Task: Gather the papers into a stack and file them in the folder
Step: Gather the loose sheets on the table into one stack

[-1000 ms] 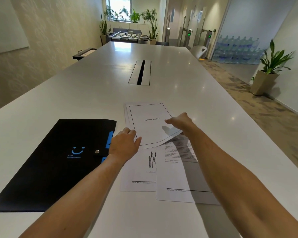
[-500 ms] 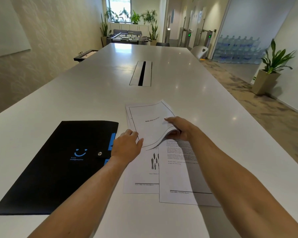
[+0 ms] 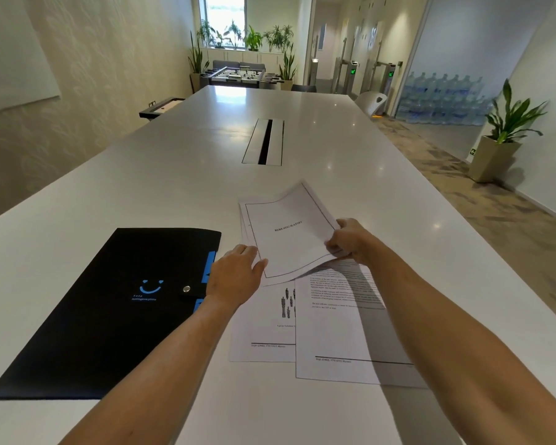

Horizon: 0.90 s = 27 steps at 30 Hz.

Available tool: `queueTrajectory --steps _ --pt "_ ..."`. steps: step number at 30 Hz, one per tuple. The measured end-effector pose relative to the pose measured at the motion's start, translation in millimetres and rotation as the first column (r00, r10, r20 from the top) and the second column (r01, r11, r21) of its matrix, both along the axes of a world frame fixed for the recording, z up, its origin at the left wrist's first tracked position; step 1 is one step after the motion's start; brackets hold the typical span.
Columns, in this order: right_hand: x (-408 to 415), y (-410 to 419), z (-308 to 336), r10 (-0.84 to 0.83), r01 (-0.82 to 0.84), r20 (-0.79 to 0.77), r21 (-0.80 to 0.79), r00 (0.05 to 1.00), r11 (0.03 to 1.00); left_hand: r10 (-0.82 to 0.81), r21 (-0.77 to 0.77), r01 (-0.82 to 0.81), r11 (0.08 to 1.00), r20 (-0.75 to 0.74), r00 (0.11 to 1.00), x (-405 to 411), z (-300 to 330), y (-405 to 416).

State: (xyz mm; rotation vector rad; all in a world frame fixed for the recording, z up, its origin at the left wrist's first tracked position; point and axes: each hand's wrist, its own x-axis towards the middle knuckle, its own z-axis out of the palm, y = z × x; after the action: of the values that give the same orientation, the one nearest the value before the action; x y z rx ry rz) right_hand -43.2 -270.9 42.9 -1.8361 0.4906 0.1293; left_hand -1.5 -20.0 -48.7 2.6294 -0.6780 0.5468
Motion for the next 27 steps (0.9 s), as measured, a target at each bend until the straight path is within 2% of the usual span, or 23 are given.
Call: queueTrajectory --steps 5,8,12,14,17,21,27 --pt "-33 -18 17 -0.159 0.154 0.207 0.043 0.965 0.987 0.035 -0.085 -0.036 0.996 -0.018 0.999 -3 3 -2" --pt "-66 -35 12 -0.306 0.248 0.243 0.243 0.920 0.938 0.025 -0.106 -0.030 0.994 -0.049 0.999 -7 7 -2" --pt "-110 -43 -15 -0.459 0.332 0.228 0.434 0.859 0.837 0.158 -0.119 -0.175 0.977 -0.138 0.978 -17 12 -3" --pt "-125 -44 -30 -0.481 0.378 0.197 0.398 0.855 0.836 0.256 -0.046 -0.267 0.963 -0.174 0.951 -28 17 -10" --pt "-138 -43 -48 -0.497 0.461 0.139 0.226 0.856 0.858 0.341 0.039 -0.342 0.939 -0.248 0.907 -44 26 -19" --pt "-141 -35 -60 -0.497 0.475 0.105 0.179 0.861 0.861 0.352 0.100 -0.341 0.935 -0.386 0.853 -55 38 -25" --pt "-142 -29 -66 -0.459 0.451 0.189 0.085 0.868 0.888 0.361 0.110 -0.351 0.930 -0.458 0.813 -61 52 -31"
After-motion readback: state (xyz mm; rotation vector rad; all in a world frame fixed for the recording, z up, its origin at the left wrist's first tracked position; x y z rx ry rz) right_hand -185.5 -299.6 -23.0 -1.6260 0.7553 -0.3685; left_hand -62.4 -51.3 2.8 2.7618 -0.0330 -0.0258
